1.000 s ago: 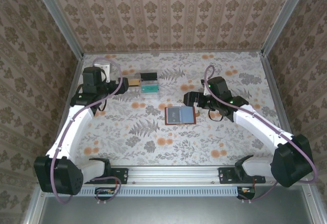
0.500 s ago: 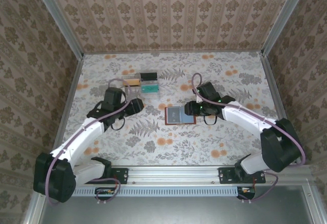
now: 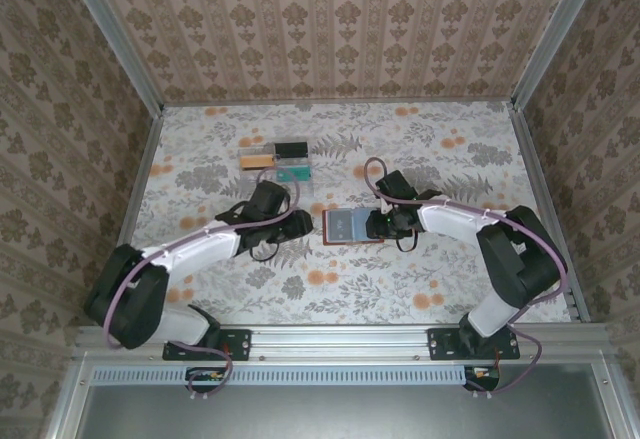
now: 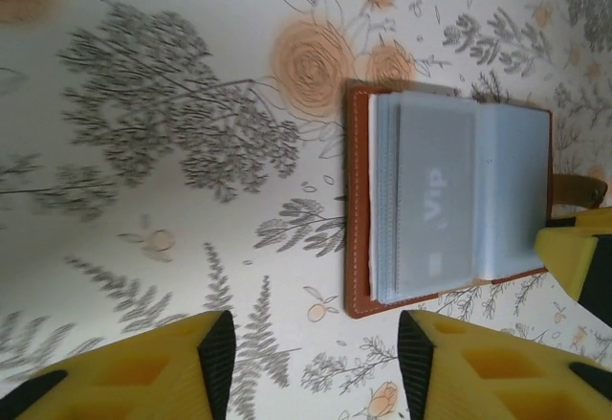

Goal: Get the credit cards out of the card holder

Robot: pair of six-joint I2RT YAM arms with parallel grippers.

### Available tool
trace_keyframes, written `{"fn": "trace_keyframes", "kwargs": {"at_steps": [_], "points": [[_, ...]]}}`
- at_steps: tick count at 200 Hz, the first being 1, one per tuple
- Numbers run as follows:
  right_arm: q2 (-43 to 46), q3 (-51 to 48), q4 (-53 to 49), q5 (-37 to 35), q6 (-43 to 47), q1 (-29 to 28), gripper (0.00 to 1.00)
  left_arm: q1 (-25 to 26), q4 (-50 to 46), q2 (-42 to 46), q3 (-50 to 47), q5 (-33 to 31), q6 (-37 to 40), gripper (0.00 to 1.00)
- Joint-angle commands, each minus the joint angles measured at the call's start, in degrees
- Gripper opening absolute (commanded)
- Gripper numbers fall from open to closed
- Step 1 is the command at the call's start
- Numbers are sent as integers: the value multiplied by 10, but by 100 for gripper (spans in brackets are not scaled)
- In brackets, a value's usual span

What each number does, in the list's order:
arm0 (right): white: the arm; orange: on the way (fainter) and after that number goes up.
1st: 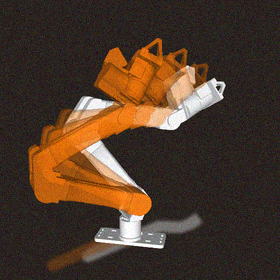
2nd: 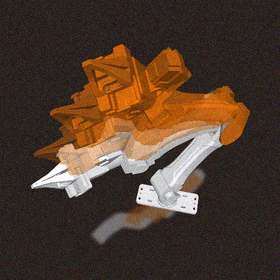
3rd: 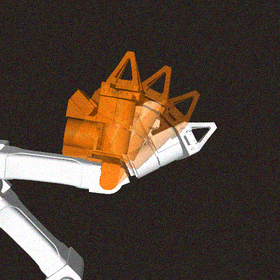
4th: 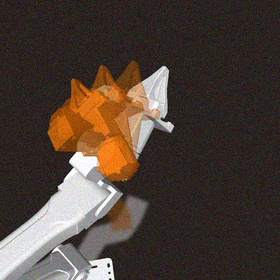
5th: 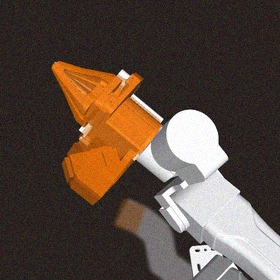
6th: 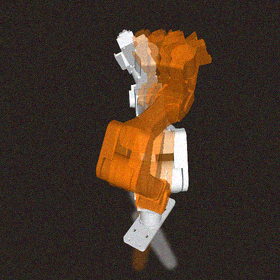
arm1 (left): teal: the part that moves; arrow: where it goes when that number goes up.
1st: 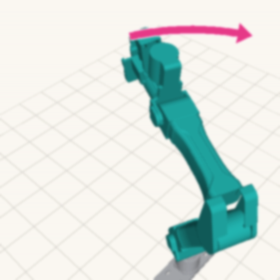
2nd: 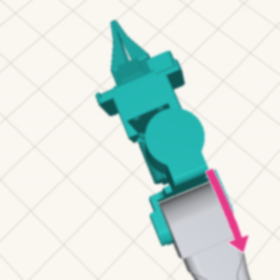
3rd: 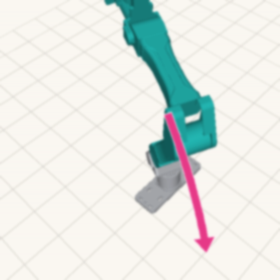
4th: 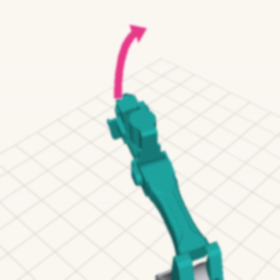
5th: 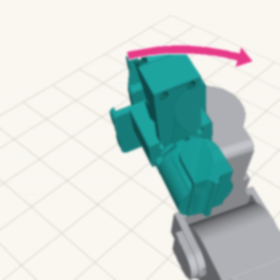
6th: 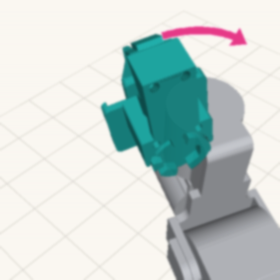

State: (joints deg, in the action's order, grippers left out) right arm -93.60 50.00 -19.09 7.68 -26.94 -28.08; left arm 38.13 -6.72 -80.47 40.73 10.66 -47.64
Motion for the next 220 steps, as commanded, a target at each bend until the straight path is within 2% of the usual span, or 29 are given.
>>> {"fn": "trace_keyframes", "kwargs": {"at_steps": [1,46,111,200,220], "points": [[-18,-12,15,-10,0,-4,28,11,56,-35,30,33,-16,47],[-19,-23,23,-7,-10,-4,23,25,96,-114,65,74,-21,40],[-22,-26,31,1,-22,-5,21,26,99,-172,93,91,-15,39],[-23,-28,33,6,-24,-5,20,28,87,-214,107,103,-16,40],[-24,-28,35,10,-26,-5,21,32,104,-223,111,121,-16,46]]}}
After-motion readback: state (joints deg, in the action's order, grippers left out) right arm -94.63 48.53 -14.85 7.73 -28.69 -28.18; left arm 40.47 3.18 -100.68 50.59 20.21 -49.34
